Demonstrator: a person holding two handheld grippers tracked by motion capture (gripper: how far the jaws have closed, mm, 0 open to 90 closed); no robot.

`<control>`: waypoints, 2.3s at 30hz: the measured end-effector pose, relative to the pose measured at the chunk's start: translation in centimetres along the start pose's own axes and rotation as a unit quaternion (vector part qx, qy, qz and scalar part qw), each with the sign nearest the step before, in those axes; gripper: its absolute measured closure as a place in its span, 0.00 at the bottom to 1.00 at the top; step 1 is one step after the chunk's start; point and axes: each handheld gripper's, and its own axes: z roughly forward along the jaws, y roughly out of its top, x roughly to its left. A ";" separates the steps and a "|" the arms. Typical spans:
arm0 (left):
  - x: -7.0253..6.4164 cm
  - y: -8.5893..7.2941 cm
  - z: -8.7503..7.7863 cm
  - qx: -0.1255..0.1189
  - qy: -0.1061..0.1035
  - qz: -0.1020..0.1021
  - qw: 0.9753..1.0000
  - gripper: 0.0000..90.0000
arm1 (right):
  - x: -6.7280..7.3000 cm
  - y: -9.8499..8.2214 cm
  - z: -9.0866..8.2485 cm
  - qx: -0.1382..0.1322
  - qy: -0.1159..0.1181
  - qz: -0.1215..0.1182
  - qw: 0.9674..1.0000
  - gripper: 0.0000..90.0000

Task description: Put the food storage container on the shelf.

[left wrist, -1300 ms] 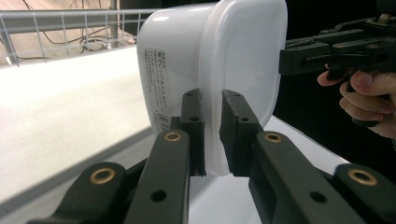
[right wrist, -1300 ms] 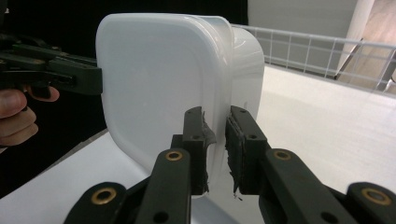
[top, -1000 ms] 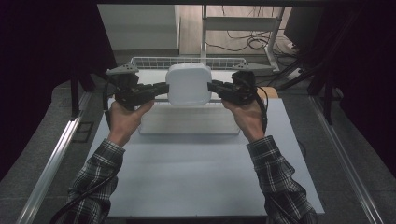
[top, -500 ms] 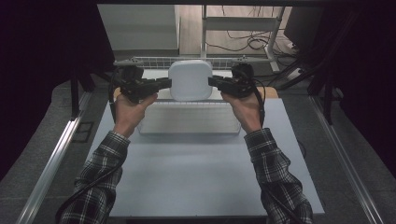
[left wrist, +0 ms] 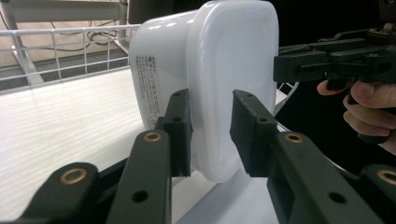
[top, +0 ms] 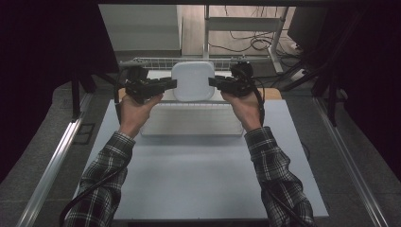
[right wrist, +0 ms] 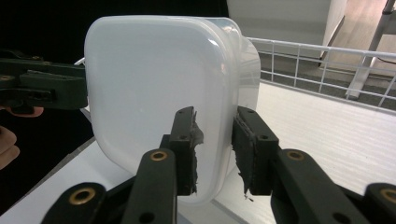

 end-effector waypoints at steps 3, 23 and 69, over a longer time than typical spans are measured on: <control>0.1 0.2 0.2 0.001 0.009 0.007 1.000 0.71 | 0.1 0.2 0.2 -0.001 0.000 -0.001 1.000 0.73; 1.1 0.0 2.3 0.025 0.033 0.006 0.999 0.61 | -0.3 0.7 2.2 0.002 -0.022 -0.024 0.999 0.56; -0.6 -0.8 1.9 0.057 0.031 0.074 0.995 0.12 | -0.9 -1.6 1.3 -0.008 -0.009 -0.052 0.999 0.05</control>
